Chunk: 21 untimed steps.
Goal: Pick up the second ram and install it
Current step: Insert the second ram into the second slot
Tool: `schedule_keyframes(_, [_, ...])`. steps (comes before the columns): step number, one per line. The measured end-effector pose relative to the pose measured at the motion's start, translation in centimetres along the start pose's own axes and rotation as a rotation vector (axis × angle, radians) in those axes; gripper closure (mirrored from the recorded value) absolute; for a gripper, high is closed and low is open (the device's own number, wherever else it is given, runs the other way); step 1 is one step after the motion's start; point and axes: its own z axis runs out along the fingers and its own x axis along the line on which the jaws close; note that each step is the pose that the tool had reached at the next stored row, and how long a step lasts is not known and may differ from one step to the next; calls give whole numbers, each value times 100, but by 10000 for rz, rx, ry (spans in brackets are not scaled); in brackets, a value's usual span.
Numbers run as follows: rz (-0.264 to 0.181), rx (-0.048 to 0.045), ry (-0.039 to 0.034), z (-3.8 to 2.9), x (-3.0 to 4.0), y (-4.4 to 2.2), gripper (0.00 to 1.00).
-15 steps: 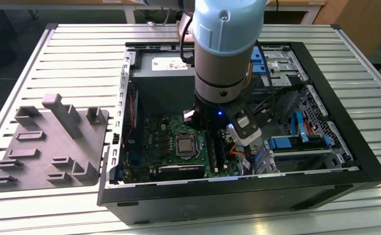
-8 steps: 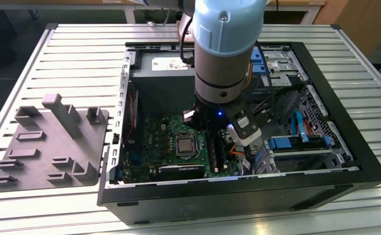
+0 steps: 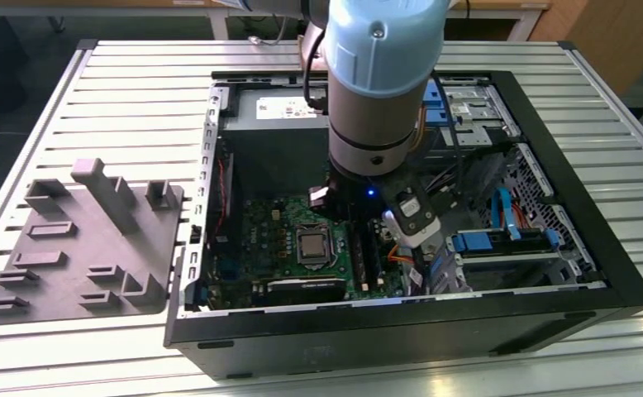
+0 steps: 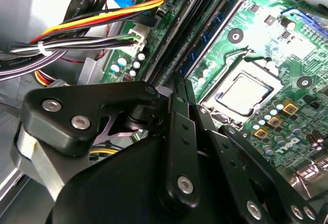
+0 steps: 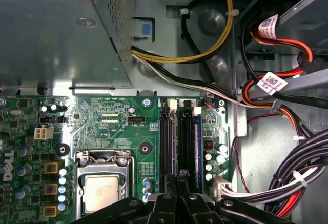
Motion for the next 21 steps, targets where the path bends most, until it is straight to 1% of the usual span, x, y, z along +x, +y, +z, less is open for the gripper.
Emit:
schedule_keyframes(9, [0, 7, 1, -1, 0, -1, 88])
schedule_keyframes(11, [0, 7, 2, 0, 0, -1, 87])
schedule_keyframes(12, [0, 7, 2, 0, 0, -1, 81])
schedule_keyframes(15, [0, 7, 2, -8, 0, 0, 81])
schedule_keyframes(18, [1, 6, 1, -72, -5, 7, 81])
schedule_keyframes(21, [-1, 7, 2, -168, -13, 18, 81])
